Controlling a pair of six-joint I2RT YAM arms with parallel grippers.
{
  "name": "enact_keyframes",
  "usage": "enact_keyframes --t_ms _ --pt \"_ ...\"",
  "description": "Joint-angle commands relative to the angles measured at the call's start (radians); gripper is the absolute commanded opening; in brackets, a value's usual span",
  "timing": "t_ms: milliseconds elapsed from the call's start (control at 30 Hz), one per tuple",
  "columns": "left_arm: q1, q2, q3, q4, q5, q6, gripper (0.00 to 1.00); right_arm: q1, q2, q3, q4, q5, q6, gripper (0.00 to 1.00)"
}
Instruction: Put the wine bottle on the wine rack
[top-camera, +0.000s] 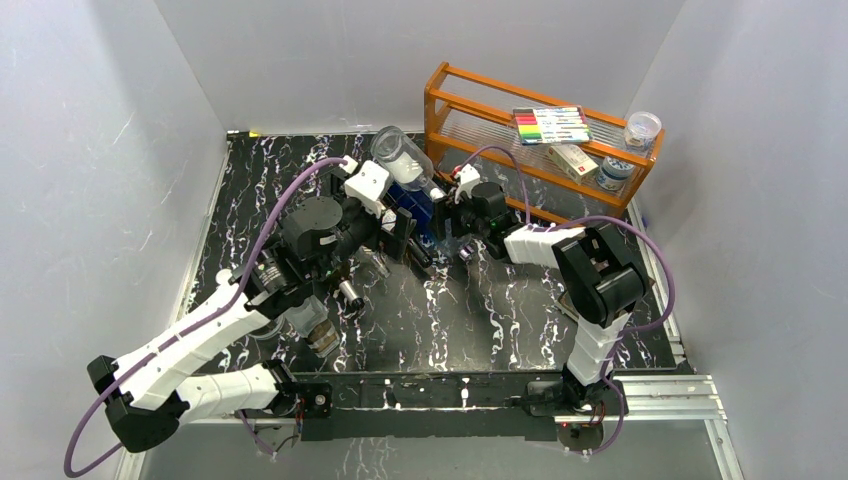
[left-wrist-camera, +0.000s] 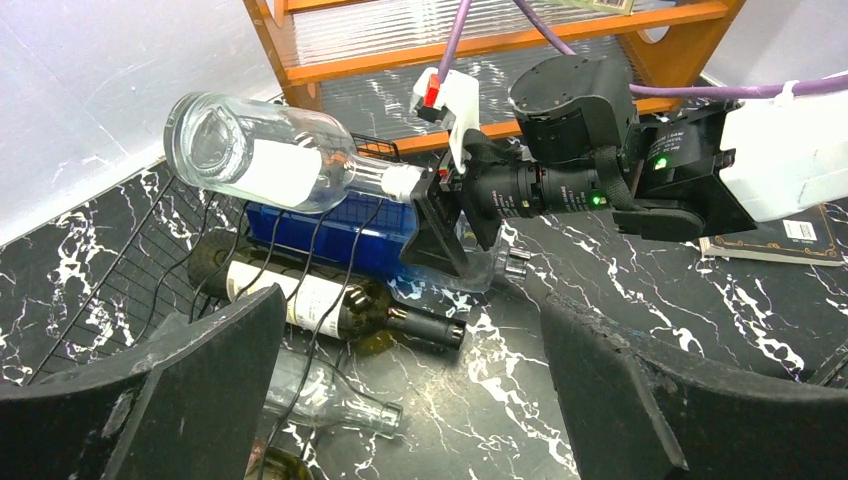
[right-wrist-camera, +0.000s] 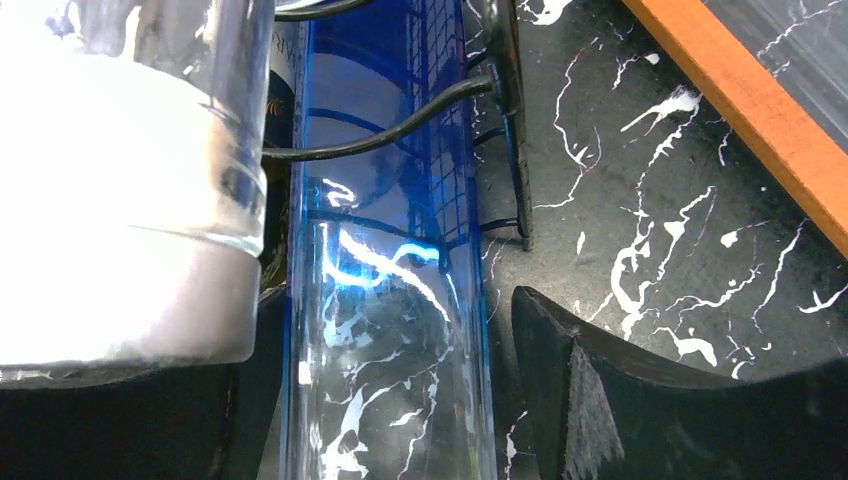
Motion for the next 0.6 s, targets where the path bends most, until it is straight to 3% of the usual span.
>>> enact_keyframes --t_ms 0,200,267,567 --pt "0.004 -0.028 -0.011 0.005 -0.02 0.018 0.98 -0.006 0.0 0.043 0.089 0.018 0.0 0.87" --pt "0.003 -0.034 -0.016 -0.001 -0.023 0.02 0.98 -0.007 -0.032 0.019 0.088 0.015 0.013 0.91" --pt "0.004 -0.039 -0.02 -0.001 -0.025 0.019 0.98 -0.006 -0.061 -0.002 0.085 0.028 0.017 0.98" --pt "0.005 -0.051 0.011 -0.059 0.015 0.003 0.98 -0.006 -0.233 -0.128 0.016 0.024 0.04 0.98"
